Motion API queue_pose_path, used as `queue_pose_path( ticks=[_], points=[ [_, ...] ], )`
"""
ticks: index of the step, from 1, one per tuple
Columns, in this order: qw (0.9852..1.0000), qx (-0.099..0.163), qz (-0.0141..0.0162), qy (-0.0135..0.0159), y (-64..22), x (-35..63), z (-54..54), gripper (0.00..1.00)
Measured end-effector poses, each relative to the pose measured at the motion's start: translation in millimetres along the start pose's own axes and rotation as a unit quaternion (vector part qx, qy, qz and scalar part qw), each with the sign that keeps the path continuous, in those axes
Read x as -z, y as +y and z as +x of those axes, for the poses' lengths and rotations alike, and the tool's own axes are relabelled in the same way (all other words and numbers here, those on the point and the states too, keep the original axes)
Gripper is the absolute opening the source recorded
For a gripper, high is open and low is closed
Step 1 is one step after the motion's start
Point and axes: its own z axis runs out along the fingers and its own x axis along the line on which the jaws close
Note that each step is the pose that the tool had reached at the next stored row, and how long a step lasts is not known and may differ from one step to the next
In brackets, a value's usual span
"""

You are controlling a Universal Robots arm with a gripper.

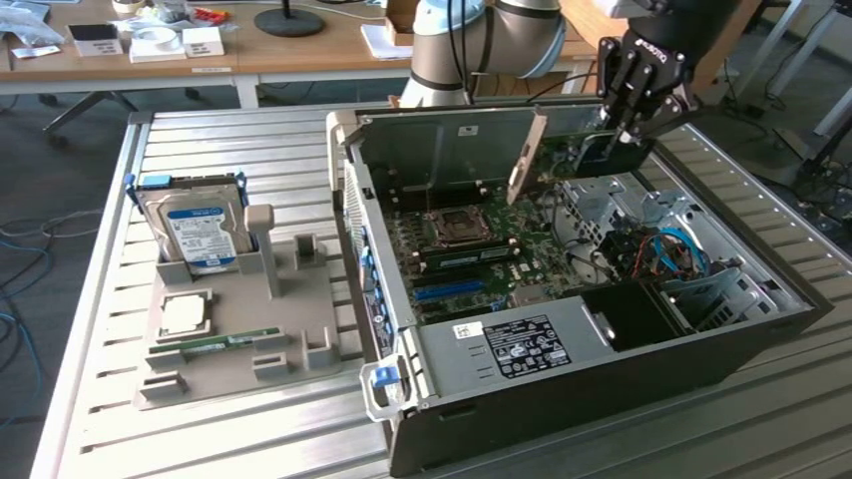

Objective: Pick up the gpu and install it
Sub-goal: 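Insert the gpu into the slot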

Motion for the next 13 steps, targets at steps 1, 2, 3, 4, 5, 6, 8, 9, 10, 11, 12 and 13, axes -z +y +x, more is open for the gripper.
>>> queue_pose_path(
  ticks=[1, 2, 3, 4, 5, 6, 8, 9, 10, 11, 12, 13],
  points=[
    [1.0000, -0.003, 0.0001, 0.0000, 1.5, 0.0, 0.0, 0.27],
    [1.0000, -0.005, 0.0003, 0.0000, 3.1, -0.1, 0.1, 0.27],
    [1.0000, -0.007, 0.0004, 0.0001, 4.9, -0.1, 0.1, 0.27],
    [1.0000, -0.009, 0.0005, 0.0001, 6.9, -0.1, 0.1, 0.27],
    [0.9999, -0.011, 0.0006, 0.0001, 9.0, -0.1, 0.2, 0.27],
    [0.9999, -0.013, 0.0007, 0.0001, 10.9, -0.1, 0.2, 0.27],
    [0.9999, -0.016, 0.0008, 0.0002, 14.7, -0.1, 0.3, 0.27],
    [0.9998, -0.018, 0.0009, 0.0002, 16.3, -0.1, 0.3, 0.27],
    [0.9998, -0.019, 0.0010, 0.0002, 17.9, -0.1, 0.3, 0.27],
    [0.9998, -0.021, 0.0011, 0.0002, 19.5, 0.0, 0.4, 0.27],
    [0.9998, -0.022, 0.0011, 0.0002, 20.9, 0.0, 0.4, 0.27],
    [0.9997, -0.022, 0.0012, 0.0003, 22.6, 0.0, 0.4, 0.27]
  ],
)
